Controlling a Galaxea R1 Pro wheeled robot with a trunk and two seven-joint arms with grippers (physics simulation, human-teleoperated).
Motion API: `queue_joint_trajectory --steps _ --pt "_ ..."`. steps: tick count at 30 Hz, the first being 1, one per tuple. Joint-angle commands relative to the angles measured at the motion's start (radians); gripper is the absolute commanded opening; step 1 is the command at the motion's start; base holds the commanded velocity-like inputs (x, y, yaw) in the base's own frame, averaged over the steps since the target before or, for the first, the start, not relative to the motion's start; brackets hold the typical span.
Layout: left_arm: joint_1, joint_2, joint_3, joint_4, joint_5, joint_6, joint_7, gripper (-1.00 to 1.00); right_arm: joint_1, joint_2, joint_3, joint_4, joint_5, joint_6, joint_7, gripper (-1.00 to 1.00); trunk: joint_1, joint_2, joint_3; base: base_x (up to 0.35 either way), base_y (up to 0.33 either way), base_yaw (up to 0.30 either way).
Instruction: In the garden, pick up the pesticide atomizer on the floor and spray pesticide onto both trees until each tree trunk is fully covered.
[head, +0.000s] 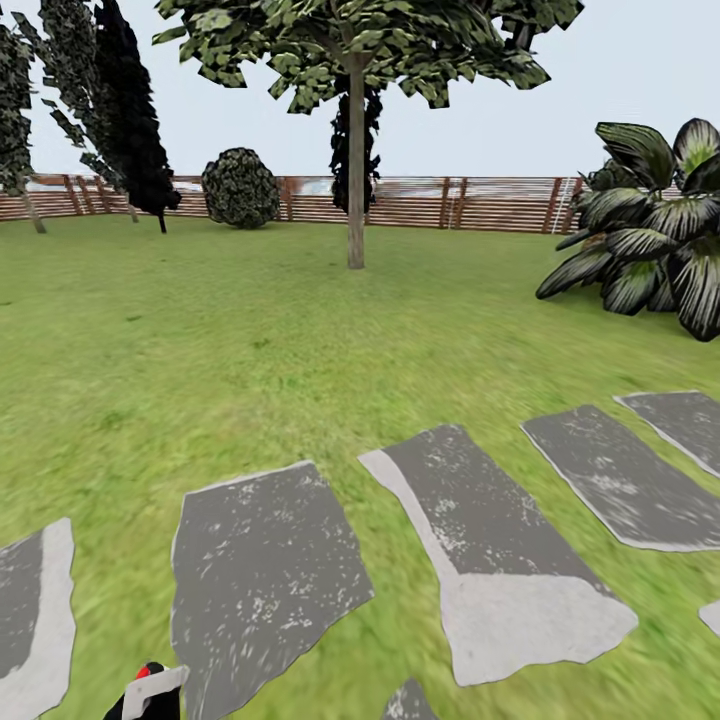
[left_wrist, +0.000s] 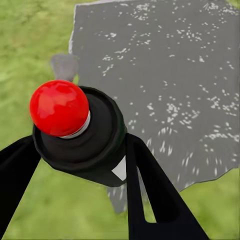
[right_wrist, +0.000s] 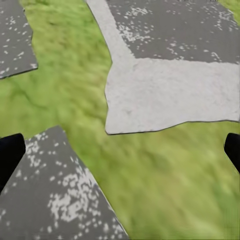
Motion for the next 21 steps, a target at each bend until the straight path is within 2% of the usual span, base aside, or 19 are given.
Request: queue_joint_trajectory --steps 1,21 --pt "-0.001 0.0 0.0 0.001 0.001 -0.003 0.0 -1.0 0.0 0.0 -0.004 0.001 0.004 -0.003 0.001 1.0 0.0 0.0 -0.001 0.34 0.0 0.0" --pt "-0.001 0.0 0.0 0.002 0.0 -0.003 0.0 -1.0 -0.001 0.0 -0.004 0.001 0.004 -0.003 0.001 1.0 0.0 0.0 -0.001 0.34 0.0 0.0"
